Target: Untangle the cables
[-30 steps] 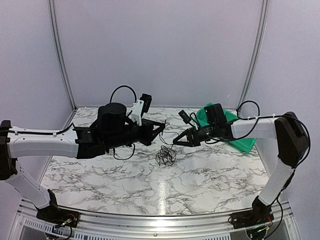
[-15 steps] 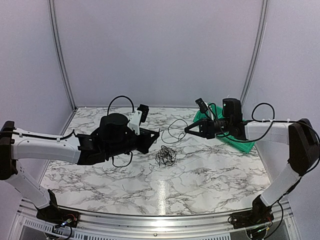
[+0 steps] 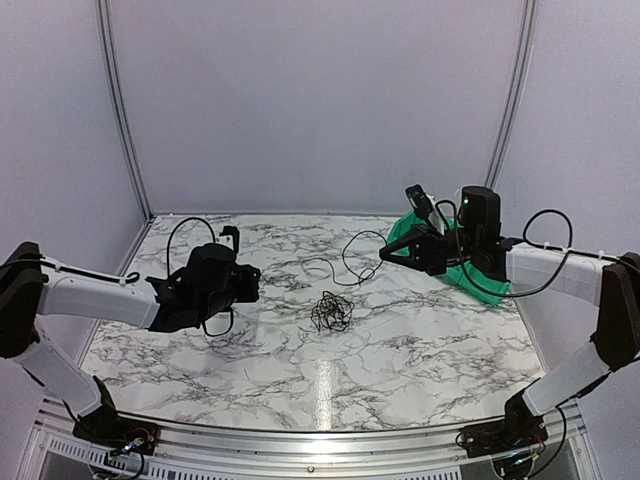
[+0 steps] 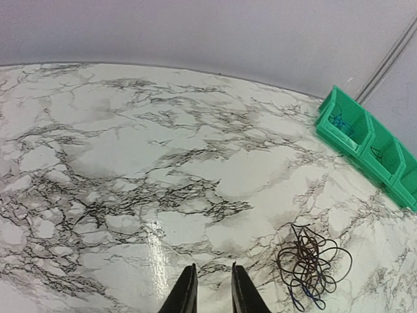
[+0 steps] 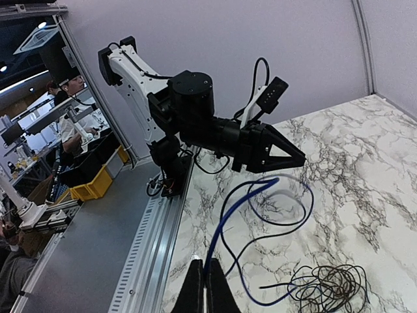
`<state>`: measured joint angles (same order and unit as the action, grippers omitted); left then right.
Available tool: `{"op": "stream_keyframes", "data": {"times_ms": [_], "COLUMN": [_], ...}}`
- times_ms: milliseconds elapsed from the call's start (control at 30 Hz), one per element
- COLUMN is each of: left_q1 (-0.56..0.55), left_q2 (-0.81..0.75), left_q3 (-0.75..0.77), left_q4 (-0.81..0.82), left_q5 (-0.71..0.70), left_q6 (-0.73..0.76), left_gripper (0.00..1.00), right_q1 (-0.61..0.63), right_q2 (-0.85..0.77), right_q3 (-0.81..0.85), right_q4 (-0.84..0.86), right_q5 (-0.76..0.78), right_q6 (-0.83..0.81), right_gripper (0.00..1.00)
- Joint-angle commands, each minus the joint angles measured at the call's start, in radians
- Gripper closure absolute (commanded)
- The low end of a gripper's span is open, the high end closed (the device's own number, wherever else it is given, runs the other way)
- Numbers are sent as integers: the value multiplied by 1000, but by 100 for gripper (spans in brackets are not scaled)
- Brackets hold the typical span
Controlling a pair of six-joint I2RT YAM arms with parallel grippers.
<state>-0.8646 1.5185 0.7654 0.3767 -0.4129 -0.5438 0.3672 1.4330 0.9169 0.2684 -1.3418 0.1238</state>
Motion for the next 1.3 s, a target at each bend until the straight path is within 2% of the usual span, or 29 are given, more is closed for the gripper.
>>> {"op": "stream_keyframes", "data": {"times_ms": [0,233,400,633,733,833,1033,1267], "left_q1": [20,19,19,-6,-45,-81,-98,-97], "left_q2": [0,-56,-79,-98,-63,-8,104,232], "left_q3": [-12,-6,-4,-4,35,75,132,199], "left_q4": [20,19,22,98,106,104,104,102], "left_q5": [-34,40,138,315,380,437,456,427], "left_q6": [-19,68,108,110,150,176,162,127], "left_gripper": [80,76,70,51,40,36,38,54], "right_q1": [-3,-3,-3,-3,-3,-3,-4,-3], "right_q2": [-16,-2,2,16,19,19,17,17], "right_q3": [0,8,9,11,13,13,13,13], "right_q4": [-10,-41,-58,-71,-77,-79,-86,-84], "right_q5": [-23,-5,33,53,61,65,69,64], "right_q6": [-35,-64,-86,-97,-103,-105,-110,-110], "right_gripper": [100,100,100,100,100,100,100,100]}}
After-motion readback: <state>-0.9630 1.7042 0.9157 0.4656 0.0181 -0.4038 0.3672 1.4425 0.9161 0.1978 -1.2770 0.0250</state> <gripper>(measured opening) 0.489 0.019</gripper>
